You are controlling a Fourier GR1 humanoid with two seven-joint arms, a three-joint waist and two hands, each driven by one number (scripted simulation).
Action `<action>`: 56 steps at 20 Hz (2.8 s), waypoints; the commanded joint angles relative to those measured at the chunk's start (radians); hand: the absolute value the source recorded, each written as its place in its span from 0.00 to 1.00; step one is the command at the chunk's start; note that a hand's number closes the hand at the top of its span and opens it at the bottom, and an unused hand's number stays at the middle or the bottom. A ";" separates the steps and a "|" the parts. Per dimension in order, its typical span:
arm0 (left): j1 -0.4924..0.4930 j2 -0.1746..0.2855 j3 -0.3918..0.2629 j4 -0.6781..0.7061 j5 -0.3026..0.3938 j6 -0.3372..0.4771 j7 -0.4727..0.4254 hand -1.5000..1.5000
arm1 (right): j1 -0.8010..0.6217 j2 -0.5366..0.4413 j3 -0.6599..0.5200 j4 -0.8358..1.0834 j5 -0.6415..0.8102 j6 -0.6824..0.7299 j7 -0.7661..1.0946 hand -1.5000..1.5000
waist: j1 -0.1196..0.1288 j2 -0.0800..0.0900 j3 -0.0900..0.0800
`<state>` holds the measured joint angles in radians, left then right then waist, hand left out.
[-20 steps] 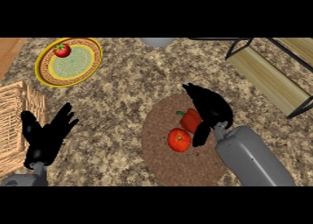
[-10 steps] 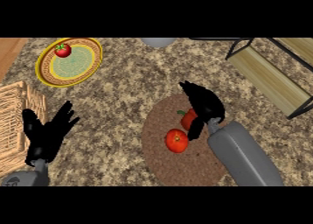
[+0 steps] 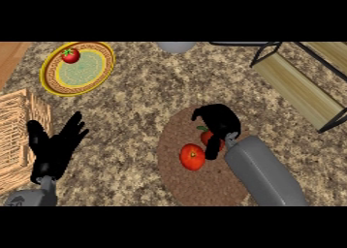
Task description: Pick the bell pepper from the placemat and place it in the tiered shelf
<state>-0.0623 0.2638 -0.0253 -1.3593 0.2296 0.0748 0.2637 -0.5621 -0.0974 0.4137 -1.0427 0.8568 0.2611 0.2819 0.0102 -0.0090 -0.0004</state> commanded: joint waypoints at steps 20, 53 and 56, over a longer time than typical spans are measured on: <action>0.021 -0.023 0.013 -0.001 -0.023 -0.008 0.021 0.50 | -0.200 0.097 -0.473 -0.019 0.084 -0.504 0.653 1.00 | 0.004 0.015 -0.003; 0.037 -0.040 0.024 0.013 -0.050 -0.026 -0.003 0.50 | -0.893 -0.292 -0.783 0.132 0.557 -0.231 0.873 1.00 | -0.001 0.010 0.000; 0.033 -0.047 0.022 0.011 -0.047 -0.031 0.003 0.50 | -0.842 -0.325 -0.820 0.142 0.512 -0.226 0.802 1.00 | -0.006 0.009 0.000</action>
<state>-0.0464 0.2288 0.0068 -1.3709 0.1847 0.0503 0.2554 -1.4120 -0.3714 -0.3630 -0.9206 1.4070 -0.0139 1.0668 0.0082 -0.0030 0.0045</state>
